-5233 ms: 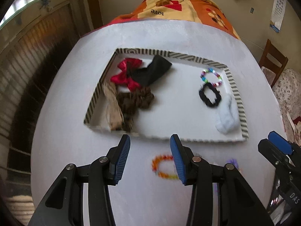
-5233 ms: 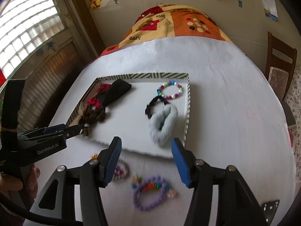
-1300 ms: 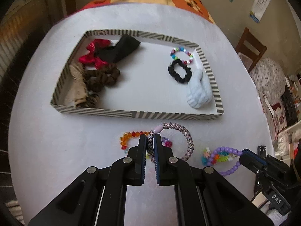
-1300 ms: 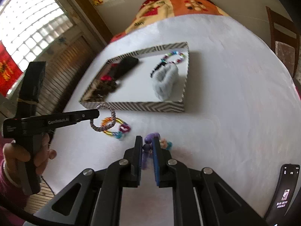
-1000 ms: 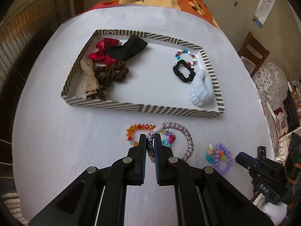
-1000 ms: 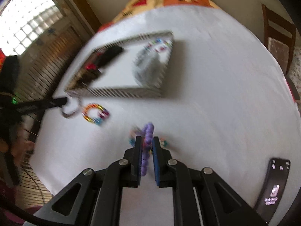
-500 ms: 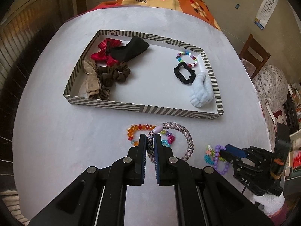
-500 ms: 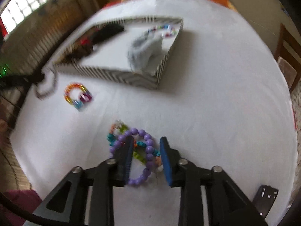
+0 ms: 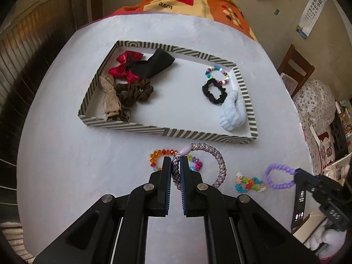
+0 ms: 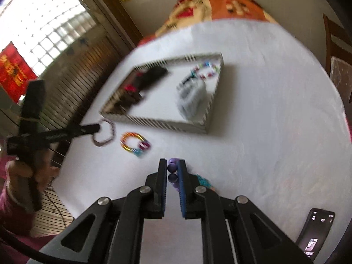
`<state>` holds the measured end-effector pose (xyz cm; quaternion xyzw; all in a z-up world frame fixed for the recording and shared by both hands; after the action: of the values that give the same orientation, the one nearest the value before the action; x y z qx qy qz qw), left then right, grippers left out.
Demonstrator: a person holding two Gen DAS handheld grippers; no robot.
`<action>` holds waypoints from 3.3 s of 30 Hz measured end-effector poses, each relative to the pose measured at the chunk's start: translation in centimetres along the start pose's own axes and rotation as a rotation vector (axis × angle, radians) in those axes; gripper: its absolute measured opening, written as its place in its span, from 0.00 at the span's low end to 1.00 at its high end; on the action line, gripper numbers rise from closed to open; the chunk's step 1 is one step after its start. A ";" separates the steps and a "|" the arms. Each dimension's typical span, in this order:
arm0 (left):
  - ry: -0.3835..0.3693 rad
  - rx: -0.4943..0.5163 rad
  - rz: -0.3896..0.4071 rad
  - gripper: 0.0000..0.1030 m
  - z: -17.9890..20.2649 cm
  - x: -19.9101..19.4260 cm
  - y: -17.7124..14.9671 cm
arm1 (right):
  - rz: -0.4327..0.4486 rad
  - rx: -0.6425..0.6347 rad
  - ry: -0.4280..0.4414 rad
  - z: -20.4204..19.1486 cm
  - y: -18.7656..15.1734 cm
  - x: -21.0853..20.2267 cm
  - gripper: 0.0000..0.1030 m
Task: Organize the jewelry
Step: 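Carry both bracelets into the tray and open both tools to release them, then withdraw both tools from the tray toward the last two bracelets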
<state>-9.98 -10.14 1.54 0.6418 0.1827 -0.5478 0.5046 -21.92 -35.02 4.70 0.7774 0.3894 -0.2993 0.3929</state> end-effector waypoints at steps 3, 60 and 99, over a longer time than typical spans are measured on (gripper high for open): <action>0.014 0.008 0.010 0.00 0.2 -0.4 0.6 | 0.041 -0.022 0.010 -1.7 1.1 -1.0 0.09; 0.055 0.010 -0.120 0.00 -7.9 12.1 8.9 | -0.085 -0.043 -0.277 -3.9 22.8 25.5 0.09; 0.144 -0.009 -0.011 0.13 -6.4 5.6 7.5 | 0.047 -0.057 -0.164 -7.2 16.2 13.6 0.50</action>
<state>1.12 -9.66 -0.79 0.6765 0.2244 -0.5019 0.4899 -0.13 -30.19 4.03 0.7476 0.3461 -0.3415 0.4524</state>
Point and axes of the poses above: each gripper's, at about its wrist camera, not at the fingertips, and x roughly the way its jaws point, z to its right, y to its top, the point moved 2 cm from there along x, roughly the way its jaws point, and after that the axes turned 14 degrees about x, right-handed, at the moved point
